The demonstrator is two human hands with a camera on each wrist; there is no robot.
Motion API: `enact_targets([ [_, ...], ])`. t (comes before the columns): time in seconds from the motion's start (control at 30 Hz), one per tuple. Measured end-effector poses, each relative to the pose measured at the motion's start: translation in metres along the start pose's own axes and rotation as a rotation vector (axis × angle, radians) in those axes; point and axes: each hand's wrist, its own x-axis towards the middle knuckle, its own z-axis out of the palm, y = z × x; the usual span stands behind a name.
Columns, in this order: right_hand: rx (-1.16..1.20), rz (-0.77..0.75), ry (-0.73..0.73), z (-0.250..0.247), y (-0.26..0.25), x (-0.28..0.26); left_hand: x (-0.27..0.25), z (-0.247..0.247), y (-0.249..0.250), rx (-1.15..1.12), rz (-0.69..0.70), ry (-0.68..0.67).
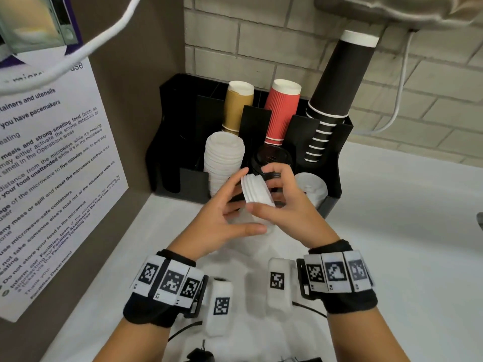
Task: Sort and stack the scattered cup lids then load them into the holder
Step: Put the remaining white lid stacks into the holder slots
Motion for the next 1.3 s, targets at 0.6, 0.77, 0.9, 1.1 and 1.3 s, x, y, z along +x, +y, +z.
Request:
enact_targets([
  [0.6, 0.016, -0.084, -0.074, -0.026, -0.016, 0.0, 0.001, -0.003, 0.002, 0.001, 0.053, 0.049],
  [0.77, -0.118, -0.094, 0.29, -0.088, -0.01, 0.027, 0.002, -0.018, 0.0, 0.015, 0.05, 0.21],
  [0.9, -0.338, 0.064, 0.243, -0.125, 0.011, 0.048, 0.003, -0.024, 0.001, 0.025, 0.088, 0.288],
  [1.1, -0.786, 0.211, -0.029, -0.12, 0.03, 0.064, 0.002, -0.021, -0.001, 0.034, 0.079, 0.261],
  [1.3, -0.974, 0.274, -0.16, -0.108, 0.032, 0.07, 0.001, -0.023, -0.001, 0.051, 0.07, 0.268],
])
